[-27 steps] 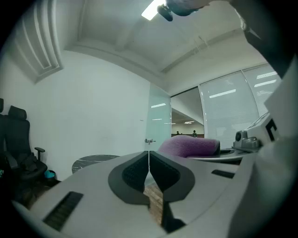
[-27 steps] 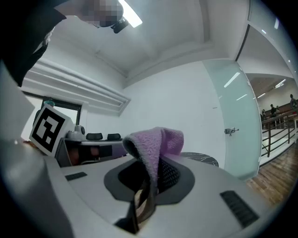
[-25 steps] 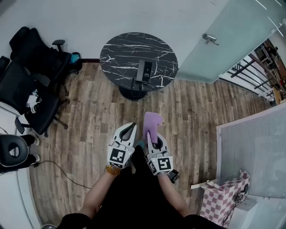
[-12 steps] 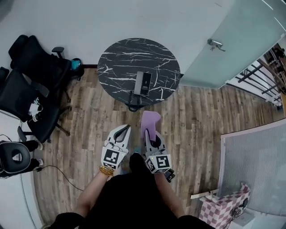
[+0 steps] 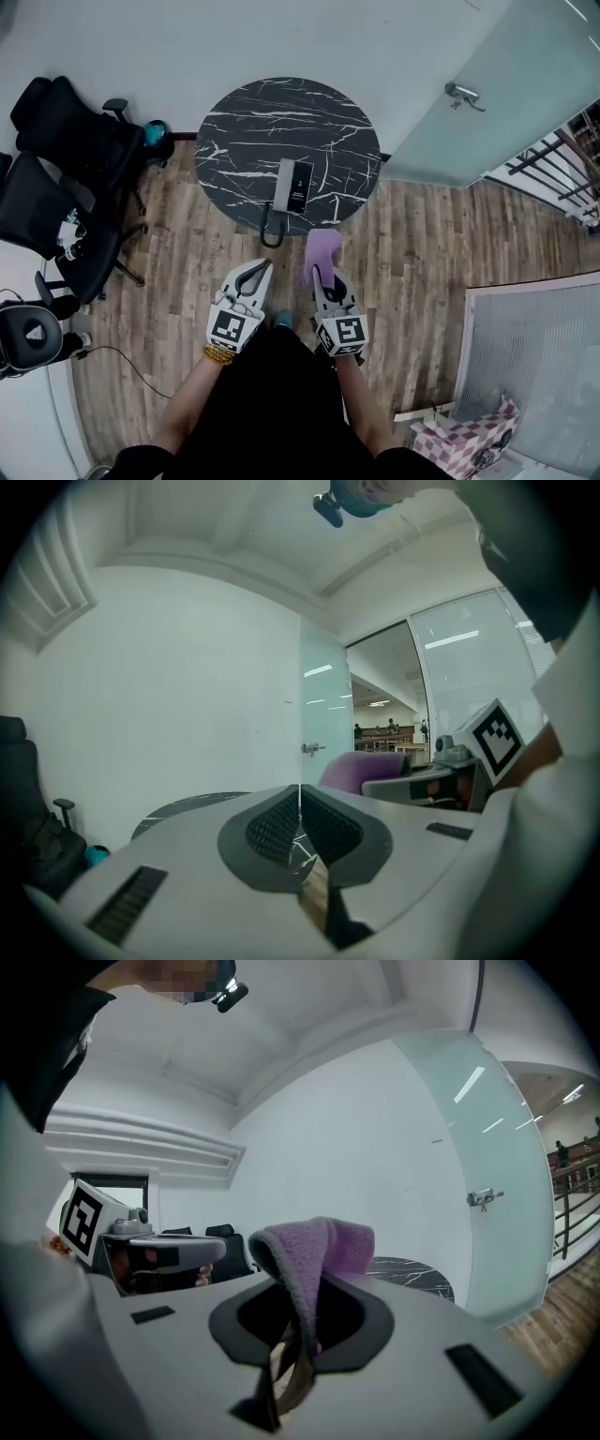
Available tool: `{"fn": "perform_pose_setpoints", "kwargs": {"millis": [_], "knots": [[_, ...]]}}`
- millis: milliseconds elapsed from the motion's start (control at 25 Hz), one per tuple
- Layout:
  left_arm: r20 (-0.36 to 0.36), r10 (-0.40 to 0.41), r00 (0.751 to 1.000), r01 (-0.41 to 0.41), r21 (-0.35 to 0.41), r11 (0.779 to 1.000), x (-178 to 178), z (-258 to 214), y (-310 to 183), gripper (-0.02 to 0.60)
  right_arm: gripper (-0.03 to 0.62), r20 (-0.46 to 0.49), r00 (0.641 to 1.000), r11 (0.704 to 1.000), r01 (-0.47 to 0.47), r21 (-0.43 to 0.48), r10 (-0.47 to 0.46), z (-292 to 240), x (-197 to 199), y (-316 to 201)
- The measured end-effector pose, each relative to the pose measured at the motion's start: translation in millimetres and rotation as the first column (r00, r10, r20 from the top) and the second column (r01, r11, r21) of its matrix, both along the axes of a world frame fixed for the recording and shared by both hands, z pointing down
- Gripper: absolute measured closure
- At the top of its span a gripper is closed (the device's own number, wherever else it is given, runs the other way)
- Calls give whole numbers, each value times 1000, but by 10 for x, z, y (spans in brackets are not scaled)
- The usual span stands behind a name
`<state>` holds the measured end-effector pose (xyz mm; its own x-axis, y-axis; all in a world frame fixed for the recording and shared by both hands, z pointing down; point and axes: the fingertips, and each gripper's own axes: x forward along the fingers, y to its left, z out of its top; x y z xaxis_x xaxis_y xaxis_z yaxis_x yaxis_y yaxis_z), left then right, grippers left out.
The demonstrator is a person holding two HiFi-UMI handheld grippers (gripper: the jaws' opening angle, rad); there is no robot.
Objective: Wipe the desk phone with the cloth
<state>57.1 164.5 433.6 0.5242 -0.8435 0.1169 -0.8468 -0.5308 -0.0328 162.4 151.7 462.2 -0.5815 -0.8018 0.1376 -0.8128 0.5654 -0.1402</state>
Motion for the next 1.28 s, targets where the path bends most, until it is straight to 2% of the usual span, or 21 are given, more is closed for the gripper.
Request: {"fn": "perform_pose_setpoints", "kwargs": {"millis": [320,520,680,800,960,1160,1280], "knots": [[-5,28,1000,-28,-65,998,-129,280,-678,563,537,-110,992,998,50,-50,-55,143,-53,-525],[-12,43,999,-44,-96,994,-299,388,-1226,563,537,-233,962,988,129,-86,-146,231,-286,-1009],[-43,25,999,-29,-109,994,-498,448,-1724,563,537,-349,915,979,171,-113,-200,356,-475,-1512],[-76,51,996,-55,-57,997,-637,355,-2046,563,537,-413,887,977,171,-126,-208,423,-619,-1947],[-79,90,993,-92,-19,996,-733,301,-2466,563,537,-537,817,978,174,-117,-210,500,-750,-2477],[-101,64,993,-69,-47,996,-773,318,-2767,563,537,-622,750,974,188,-130,-227,658,-799,-2991],[-100,53,994,-61,-81,995,-771,446,-2862,563,537,-696,678,971,191,-146,-238,898,-800,-3279]]}}
